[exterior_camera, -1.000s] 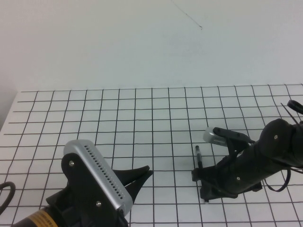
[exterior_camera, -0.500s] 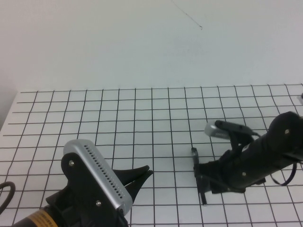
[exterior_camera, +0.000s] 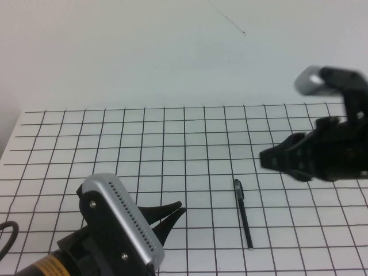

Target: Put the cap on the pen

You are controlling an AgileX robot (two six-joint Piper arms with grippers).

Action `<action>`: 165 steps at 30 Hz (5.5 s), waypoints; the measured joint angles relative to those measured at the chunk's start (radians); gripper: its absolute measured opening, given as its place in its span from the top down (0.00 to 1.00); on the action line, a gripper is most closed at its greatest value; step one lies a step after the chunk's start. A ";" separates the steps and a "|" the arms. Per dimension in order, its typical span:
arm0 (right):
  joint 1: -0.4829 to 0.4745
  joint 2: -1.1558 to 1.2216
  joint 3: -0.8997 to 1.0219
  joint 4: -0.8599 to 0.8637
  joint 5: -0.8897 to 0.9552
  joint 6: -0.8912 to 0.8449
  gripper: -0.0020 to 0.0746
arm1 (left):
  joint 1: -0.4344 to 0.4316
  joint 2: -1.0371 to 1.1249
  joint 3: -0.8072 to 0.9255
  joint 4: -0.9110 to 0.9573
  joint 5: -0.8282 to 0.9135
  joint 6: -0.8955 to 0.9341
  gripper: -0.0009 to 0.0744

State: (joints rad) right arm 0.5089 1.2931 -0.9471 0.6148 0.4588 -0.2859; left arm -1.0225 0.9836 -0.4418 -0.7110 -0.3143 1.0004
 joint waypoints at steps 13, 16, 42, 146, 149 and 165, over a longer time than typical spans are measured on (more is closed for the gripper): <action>0.000 -0.310 0.000 -0.400 0.068 -0.006 0.97 | 0.000 -0.138 0.000 -0.210 0.021 0.290 0.99; 0.000 -0.356 0.000 -0.480 0.105 0.016 0.97 | 0.000 -0.170 0.000 -0.325 0.004 0.444 0.99; 0.000 -0.625 0.407 -1.045 -0.109 0.727 0.97 | 0.000 -0.386 0.000 -0.725 -0.153 0.856 0.99; -0.520 -1.320 0.982 -0.570 -0.154 0.084 0.98 | 1.017 -0.994 0.443 0.762 0.648 -1.230 0.99; -0.520 -1.322 0.982 -0.579 -0.154 0.084 0.98 | 1.017 -0.994 0.443 0.777 0.648 -1.230 0.99; -0.520 -1.320 0.982 -0.579 -0.154 0.102 0.98 | 1.017 -0.994 0.443 0.779 0.668 -1.281 0.99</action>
State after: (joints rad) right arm -0.0109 -0.0270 0.0346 0.0358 0.3048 -0.1838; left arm -0.0050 -0.0109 0.0010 0.0676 0.3534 -0.2806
